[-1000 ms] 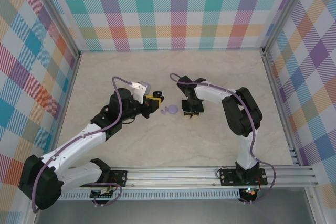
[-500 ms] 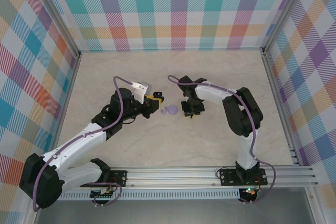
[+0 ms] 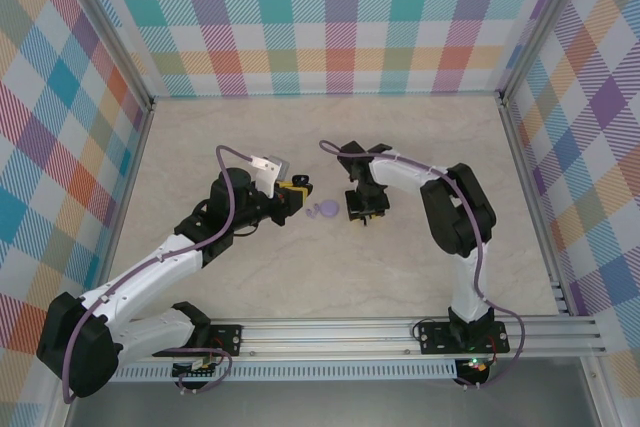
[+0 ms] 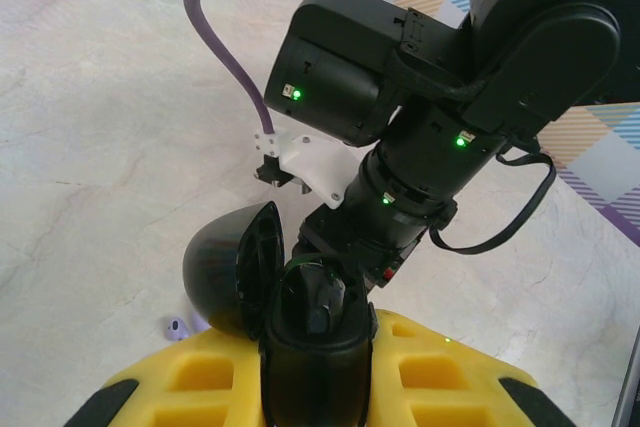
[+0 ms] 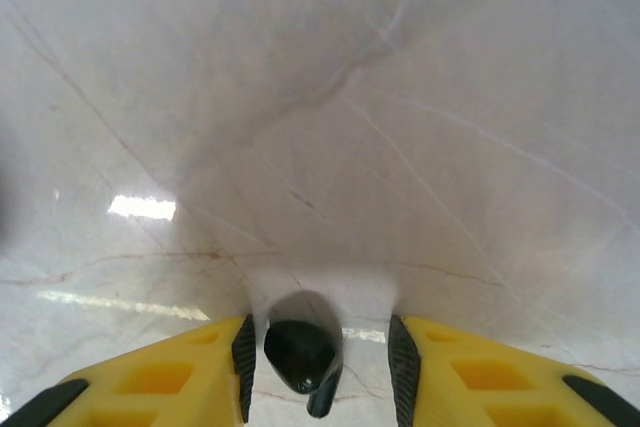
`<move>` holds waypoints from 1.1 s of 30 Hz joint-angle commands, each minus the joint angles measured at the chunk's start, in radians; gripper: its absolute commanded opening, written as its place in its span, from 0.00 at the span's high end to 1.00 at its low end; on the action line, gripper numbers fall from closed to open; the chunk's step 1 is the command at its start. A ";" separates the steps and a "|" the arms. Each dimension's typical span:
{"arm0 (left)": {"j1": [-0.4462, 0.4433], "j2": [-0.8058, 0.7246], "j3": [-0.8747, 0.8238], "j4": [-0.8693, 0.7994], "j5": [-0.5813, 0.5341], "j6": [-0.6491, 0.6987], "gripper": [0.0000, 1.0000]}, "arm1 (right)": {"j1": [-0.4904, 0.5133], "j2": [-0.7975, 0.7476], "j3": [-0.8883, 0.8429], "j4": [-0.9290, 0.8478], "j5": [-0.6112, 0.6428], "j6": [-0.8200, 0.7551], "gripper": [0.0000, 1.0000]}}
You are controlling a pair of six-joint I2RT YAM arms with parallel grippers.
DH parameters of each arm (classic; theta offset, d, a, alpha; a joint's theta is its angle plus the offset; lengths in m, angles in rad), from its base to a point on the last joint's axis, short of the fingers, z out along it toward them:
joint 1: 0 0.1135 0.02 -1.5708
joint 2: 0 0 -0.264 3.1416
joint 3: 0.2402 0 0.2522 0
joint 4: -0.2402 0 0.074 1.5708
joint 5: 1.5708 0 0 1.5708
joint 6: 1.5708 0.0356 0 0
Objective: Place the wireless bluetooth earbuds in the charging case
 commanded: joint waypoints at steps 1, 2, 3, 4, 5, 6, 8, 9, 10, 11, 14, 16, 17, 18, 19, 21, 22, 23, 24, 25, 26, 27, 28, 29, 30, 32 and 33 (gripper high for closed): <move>0.008 -0.006 0.000 -0.010 0.016 0.011 0.97 | -0.006 0.038 0.037 -0.030 0.009 0.055 0.60; 0.008 -0.007 0.000 -0.012 0.016 0.014 0.97 | -0.005 0.042 0.040 -0.029 0.006 0.059 0.60; 0.008 -0.009 0.000 -0.012 0.015 0.013 0.97 | -0.006 0.044 0.041 -0.026 -0.005 0.061 0.61; 0.008 -0.008 0.000 -0.013 0.014 0.014 0.97 | -0.006 0.048 0.041 -0.025 -0.011 0.063 0.61; 0.008 -0.008 0.000 -0.013 0.015 0.014 0.97 | -0.006 0.050 0.043 -0.024 -0.017 0.063 0.61; 0.008 -0.009 0.000 -0.012 0.014 0.015 0.97 | -0.006 0.050 0.044 -0.026 -0.019 0.064 0.62; 0.009 -0.005 0.000 -0.012 0.014 0.014 0.97 | -0.006 0.052 0.047 -0.031 -0.026 0.064 0.63; 0.008 -0.005 0.000 -0.011 0.015 0.014 0.97 | -0.006 0.052 0.048 -0.035 -0.029 0.063 0.63; 0.008 -0.004 0.000 -0.009 0.014 0.015 0.97 | -0.005 0.054 0.047 -0.036 -0.032 0.062 0.63; 0.008 -0.003 -0.001 -0.008 0.016 0.014 0.97 | -0.004 0.053 0.047 -0.037 -0.036 0.061 0.63; 0.009 0.002 0.001 -0.006 0.016 0.013 0.97 | -0.004 0.060 0.044 -0.039 -0.043 0.058 0.66; 0.008 0.002 0.002 -0.006 0.017 0.013 0.97 | -0.003 0.063 0.039 -0.036 -0.047 0.058 0.71; 0.008 0.002 0.003 -0.005 0.017 0.014 0.98 | -0.004 0.066 0.038 -0.036 -0.047 0.059 0.72; 0.008 0.001 0.002 -0.008 0.017 0.013 0.97 | -0.004 0.067 0.035 -0.034 -0.048 0.059 0.73; 0.008 0.001 0.003 -0.009 0.017 0.013 0.98 | -0.004 0.065 0.031 -0.029 -0.051 0.058 0.75; 0.008 0.000 0.001 -0.012 0.015 0.014 0.97 | -0.004 0.059 0.026 -0.023 -0.053 0.059 0.76; 0.008 -0.002 0.001 -0.014 0.016 0.014 0.98 | -0.004 0.054 0.025 -0.020 -0.052 0.058 0.76; 0.009 -0.002 0.002 -0.014 0.016 0.014 0.98 | -0.004 0.051 0.023 -0.016 -0.052 0.058 0.76; 0.008 -0.002 0.000 -0.014 0.016 0.014 0.97 | -0.005 0.046 0.021 -0.013 -0.050 0.056 0.76; 0.008 -0.003 -0.001 -0.014 0.015 0.013 0.97 | -0.008 0.041 0.018 -0.009 -0.050 0.054 0.77; 0.008 -0.003 -0.001 -0.014 0.014 0.013 0.98 | -0.010 0.035 0.016 -0.004 -0.053 0.051 0.77; 0.008 -0.001 -0.004 -0.012 0.014 0.010 0.97 | -0.013 0.029 0.010 0.002 -0.056 0.046 0.77; 0.008 -0.001 -0.004 -0.008 0.014 0.007 0.97 | -0.017 0.021 0.006 0.007 -0.062 0.041 0.77; 0.008 0.000 -0.006 -0.006 0.014 0.003 0.97 | -0.021 0.012 0.000 0.015 -0.065 0.038 0.77; 0.008 0.003 -0.008 -0.002 0.014 -0.003 0.98 | -0.026 0.002 -0.009 0.026 -0.070 0.033 0.77; 0.009 0.015 -0.011 0.006 0.017 -0.013 0.97 | -0.042 -0.018 -0.027 0.046 -0.086 0.026 0.77; 0.008 0.023 -0.011 0.008 0.022 -0.021 0.97 | -0.050 -0.029 -0.037 0.058 -0.096 0.019 0.78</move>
